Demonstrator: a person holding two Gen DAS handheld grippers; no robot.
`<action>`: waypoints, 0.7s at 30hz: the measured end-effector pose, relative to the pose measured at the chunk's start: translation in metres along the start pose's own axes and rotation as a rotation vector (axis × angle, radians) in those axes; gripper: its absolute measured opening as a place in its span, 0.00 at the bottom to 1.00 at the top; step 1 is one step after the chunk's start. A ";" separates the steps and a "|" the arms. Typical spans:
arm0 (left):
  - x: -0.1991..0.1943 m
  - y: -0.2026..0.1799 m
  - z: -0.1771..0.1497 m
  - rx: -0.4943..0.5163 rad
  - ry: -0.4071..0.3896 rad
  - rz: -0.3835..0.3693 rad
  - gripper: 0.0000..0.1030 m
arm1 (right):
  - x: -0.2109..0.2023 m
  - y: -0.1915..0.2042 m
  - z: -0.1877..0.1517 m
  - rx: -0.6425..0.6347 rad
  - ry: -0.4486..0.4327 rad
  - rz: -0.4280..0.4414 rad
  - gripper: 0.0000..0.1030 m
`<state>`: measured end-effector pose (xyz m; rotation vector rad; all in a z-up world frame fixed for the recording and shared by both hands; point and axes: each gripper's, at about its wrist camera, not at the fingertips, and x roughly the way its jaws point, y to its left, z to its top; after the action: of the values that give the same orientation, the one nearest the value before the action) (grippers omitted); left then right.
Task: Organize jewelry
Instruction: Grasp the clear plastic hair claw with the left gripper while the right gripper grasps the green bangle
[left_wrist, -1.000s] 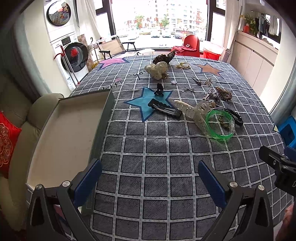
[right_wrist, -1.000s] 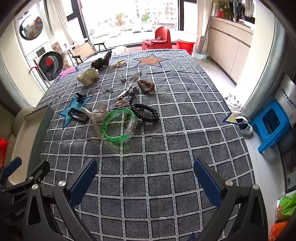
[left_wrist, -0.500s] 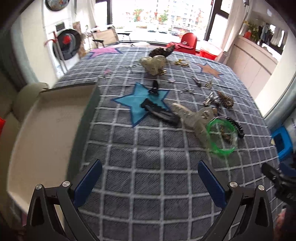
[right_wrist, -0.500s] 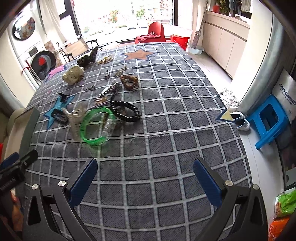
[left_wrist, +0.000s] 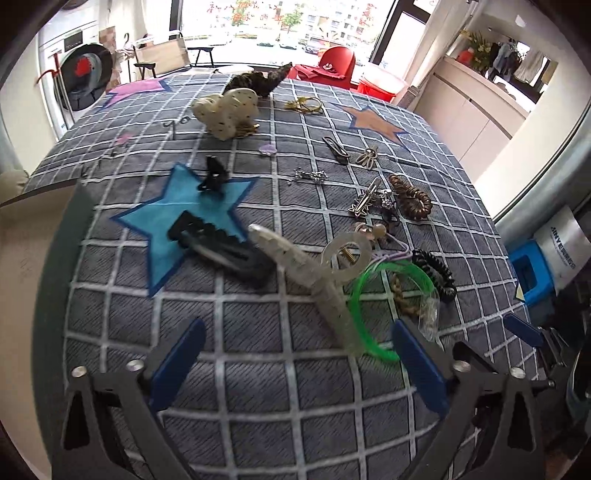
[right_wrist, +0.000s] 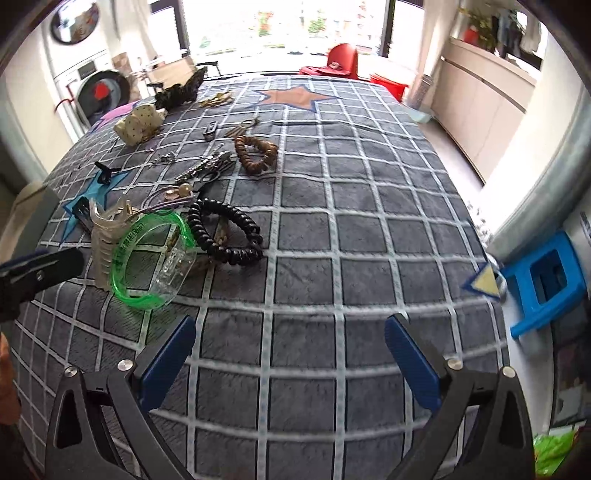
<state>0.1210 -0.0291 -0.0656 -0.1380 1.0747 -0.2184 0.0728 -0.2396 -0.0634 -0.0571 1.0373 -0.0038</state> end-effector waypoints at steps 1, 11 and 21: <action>0.004 -0.002 0.002 0.000 0.007 0.000 0.93 | 0.002 0.001 0.002 -0.011 -0.004 0.004 0.95; 0.022 -0.004 0.009 -0.008 0.022 0.028 0.78 | 0.021 0.019 0.021 -0.133 -0.038 0.013 0.79; 0.018 -0.001 0.009 -0.007 0.011 0.004 0.37 | 0.026 0.033 0.031 -0.218 -0.084 0.071 0.60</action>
<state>0.1377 -0.0343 -0.0768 -0.1409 1.0864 -0.2117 0.1116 -0.2062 -0.0718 -0.2165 0.9519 0.1751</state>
